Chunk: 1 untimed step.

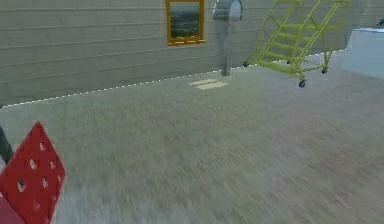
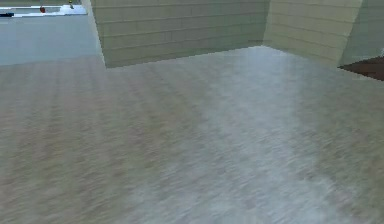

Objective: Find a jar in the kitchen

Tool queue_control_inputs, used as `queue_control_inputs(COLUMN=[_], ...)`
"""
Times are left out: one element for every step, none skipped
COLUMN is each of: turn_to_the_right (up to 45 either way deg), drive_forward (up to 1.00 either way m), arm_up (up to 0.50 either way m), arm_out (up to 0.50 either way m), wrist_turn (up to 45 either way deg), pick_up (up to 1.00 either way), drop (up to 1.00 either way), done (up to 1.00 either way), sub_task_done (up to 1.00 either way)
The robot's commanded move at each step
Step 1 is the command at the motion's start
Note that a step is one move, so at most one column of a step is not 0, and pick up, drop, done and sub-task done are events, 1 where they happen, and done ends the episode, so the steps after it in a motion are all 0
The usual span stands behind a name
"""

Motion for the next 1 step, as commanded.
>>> queue_control_inputs(turn_to_the_right=[0.0], drive_forward=[0.55], arm_up=[0.0], arm_out=[0.0], wrist_turn=[0.0], pick_up=[0.0], drop=[0.0], done=[0.0], sub_task_done=[0.0])
